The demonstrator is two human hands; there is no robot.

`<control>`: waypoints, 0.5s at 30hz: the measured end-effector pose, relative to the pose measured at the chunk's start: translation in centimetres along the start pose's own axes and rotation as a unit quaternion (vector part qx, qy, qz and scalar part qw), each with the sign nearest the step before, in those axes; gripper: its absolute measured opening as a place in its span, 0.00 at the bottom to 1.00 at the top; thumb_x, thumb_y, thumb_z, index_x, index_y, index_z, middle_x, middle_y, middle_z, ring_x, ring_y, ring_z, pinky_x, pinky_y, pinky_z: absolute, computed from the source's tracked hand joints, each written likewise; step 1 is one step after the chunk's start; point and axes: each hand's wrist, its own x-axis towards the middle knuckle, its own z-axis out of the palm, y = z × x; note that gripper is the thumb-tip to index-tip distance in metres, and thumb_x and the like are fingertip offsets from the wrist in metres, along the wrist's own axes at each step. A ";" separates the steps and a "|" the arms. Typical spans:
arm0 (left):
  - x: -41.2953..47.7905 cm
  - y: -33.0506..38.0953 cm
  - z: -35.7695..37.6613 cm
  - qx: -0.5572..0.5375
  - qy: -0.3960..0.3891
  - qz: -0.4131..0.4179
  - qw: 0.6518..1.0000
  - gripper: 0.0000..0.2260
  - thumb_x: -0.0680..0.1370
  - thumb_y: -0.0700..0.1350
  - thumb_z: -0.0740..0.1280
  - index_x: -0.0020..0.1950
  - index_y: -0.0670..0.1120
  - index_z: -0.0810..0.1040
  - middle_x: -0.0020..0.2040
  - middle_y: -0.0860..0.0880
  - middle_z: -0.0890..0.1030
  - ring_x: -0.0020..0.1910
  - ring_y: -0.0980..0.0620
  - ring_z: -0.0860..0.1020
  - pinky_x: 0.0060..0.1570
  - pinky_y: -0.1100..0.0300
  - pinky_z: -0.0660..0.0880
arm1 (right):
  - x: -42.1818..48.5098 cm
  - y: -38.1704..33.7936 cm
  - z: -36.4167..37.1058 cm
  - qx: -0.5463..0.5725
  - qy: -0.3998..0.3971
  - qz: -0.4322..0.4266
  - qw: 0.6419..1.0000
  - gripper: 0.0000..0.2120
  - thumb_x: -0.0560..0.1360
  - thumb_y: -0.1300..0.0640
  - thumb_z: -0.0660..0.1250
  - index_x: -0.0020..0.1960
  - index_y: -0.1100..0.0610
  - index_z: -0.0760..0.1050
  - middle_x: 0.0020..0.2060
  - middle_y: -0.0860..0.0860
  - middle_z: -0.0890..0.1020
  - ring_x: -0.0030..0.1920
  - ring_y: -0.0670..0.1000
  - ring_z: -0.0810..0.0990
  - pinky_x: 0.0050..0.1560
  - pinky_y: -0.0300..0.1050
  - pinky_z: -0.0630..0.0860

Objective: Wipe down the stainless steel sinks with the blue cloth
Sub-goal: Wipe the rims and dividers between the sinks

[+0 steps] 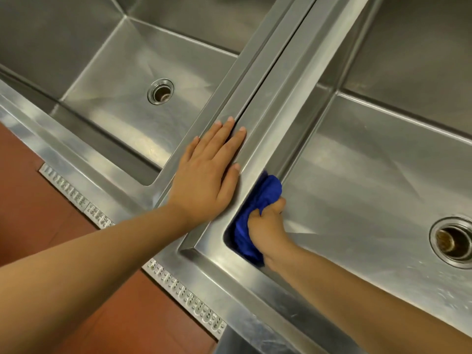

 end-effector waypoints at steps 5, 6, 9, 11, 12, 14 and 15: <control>0.1 0.1 0.1 0.003 0.009 -0.004 1.000 0.24 0.80 0.48 0.55 0.76 0.46 0.63 0.77 0.46 0.62 0.76 0.47 0.58 0.69 0.39 0.62 | -0.7 0.4 -0.4 0.007 -0.025 -0.074 0.997 0.21 0.78 0.66 0.53 0.69 0.58 0.53 0.56 0.55 0.68 0.50 0.50 0.70 0.53 0.45 0.71; 0.0 0.3 0.1 0.000 0.010 -0.009 1.000 0.24 0.80 0.48 0.55 0.76 0.46 0.63 0.77 0.46 0.62 0.77 0.47 0.58 0.69 0.39 0.61 | -0.5 0.7 -0.3 0.015 -0.019 -0.079 0.997 0.22 0.78 0.68 0.53 0.70 0.60 0.53 0.54 0.54 0.67 0.48 0.49 0.69 0.52 0.44 0.70; 0.0 0.4 0.1 -0.003 0.013 -0.018 1.000 0.24 0.80 0.49 0.54 0.76 0.47 0.63 0.77 0.47 0.61 0.77 0.49 0.57 0.70 0.40 0.60 | 1.1 1.6 0.3 0.021 0.004 -0.081 0.996 0.23 0.77 0.70 0.52 0.70 0.61 0.53 0.57 0.54 0.67 0.53 0.50 0.69 0.60 0.45 0.69; 0.0 0.3 0.2 -0.004 0.011 -0.023 1.000 0.24 0.80 0.49 0.55 0.76 0.47 0.63 0.77 0.48 0.60 0.77 0.49 0.56 0.70 0.40 0.60 | 2.7 2.6 0.5 0.014 0.007 -0.048 0.999 0.24 0.77 0.69 0.52 0.70 0.58 0.52 0.58 0.54 0.68 0.56 0.51 0.70 0.61 0.46 0.69; 0.0 0.3 0.2 -0.006 0.008 -0.027 1.000 0.24 0.80 0.49 0.55 0.76 0.47 0.63 0.77 0.48 0.60 0.77 0.50 0.56 0.70 0.40 0.60 | 3.7 3.0 0.5 0.008 0.010 -0.031 0.999 0.25 0.77 0.69 0.52 0.71 0.57 0.51 0.59 0.55 0.69 0.56 0.52 0.71 0.60 0.47 0.69; 0.0 0.2 0.2 -0.012 0.006 -0.026 1.000 0.24 0.80 0.48 0.55 0.76 0.47 0.63 0.77 0.48 0.60 0.77 0.49 0.56 0.70 0.40 0.60 | 5.7 4.1 0.7 -0.001 0.013 -0.003 1.000 0.27 0.77 0.68 0.52 0.73 0.56 0.49 0.59 0.55 0.70 0.57 0.54 0.72 0.61 0.49 0.70; 0.0 0.1 0.2 -0.015 0.006 -0.023 1.000 0.24 0.80 0.48 0.55 0.76 0.47 0.63 0.77 0.48 0.60 0.77 0.49 0.56 0.70 0.40 0.60 | 6.6 4.9 0.8 -0.002 0.014 0.004 1.000 0.27 0.76 0.68 0.53 0.73 0.56 0.49 0.57 0.54 0.70 0.56 0.53 0.73 0.61 0.49 0.71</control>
